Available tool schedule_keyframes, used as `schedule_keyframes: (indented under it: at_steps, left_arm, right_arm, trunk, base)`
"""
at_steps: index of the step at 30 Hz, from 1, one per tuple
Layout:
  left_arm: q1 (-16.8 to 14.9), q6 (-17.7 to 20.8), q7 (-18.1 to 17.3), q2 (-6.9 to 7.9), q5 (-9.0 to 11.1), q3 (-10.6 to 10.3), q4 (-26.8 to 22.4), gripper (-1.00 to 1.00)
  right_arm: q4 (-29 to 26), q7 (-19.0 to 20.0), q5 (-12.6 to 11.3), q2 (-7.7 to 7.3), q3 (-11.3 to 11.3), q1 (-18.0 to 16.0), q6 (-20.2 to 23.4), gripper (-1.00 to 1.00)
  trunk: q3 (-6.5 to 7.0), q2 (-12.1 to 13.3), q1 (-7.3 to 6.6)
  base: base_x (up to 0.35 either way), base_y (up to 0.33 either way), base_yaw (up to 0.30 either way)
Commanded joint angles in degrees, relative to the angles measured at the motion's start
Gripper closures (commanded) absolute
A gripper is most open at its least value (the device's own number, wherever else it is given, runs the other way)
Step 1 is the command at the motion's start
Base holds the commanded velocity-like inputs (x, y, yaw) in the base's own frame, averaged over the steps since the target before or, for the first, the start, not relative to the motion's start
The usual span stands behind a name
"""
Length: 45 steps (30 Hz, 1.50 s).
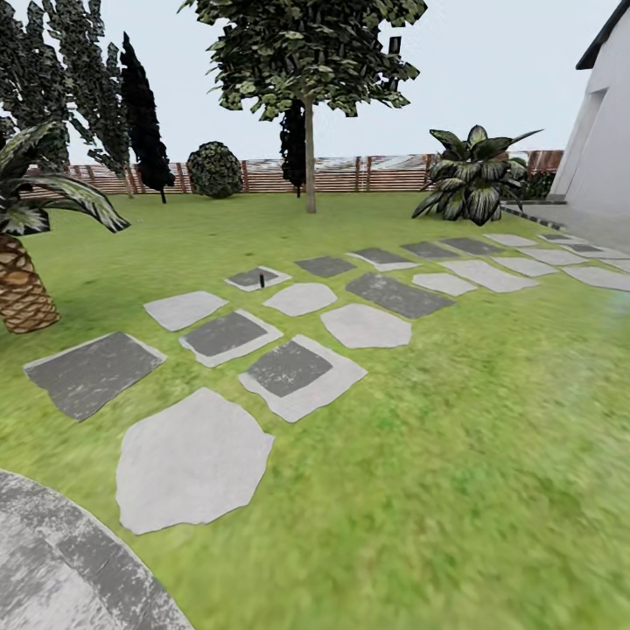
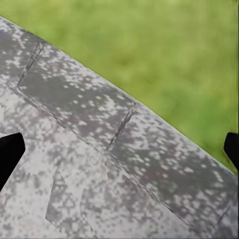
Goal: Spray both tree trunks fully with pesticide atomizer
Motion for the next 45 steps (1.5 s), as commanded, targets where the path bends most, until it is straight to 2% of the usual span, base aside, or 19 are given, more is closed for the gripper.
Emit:
schedule_keyframes:
  at_steps: [1, 45]
  left_arm:
    - [0.0, 0.0, 0.0, 0.00, 0.0, 0.0, 0.0, -1.00]
    - [0.0, 0.0, 0.0, 0.09, 0.0, 0.0, 0.0, -1.00]
  right_arm:
    - [0.0, 0.0, 0.0, 0.00, 0.0, 0.0, 0.0, -1.00]
    - [0.0, 0.0, 0.0, 0.00, 0.0, 0.0, -0.1, -1.00]
  trunk:
    - [0.00, 0.0, 0.00]
    - [0.00, 0.0, 0.00]
  base:
    - [0.300, -0.169, 0.000]
    - [0.305, -0.163, 0.000]
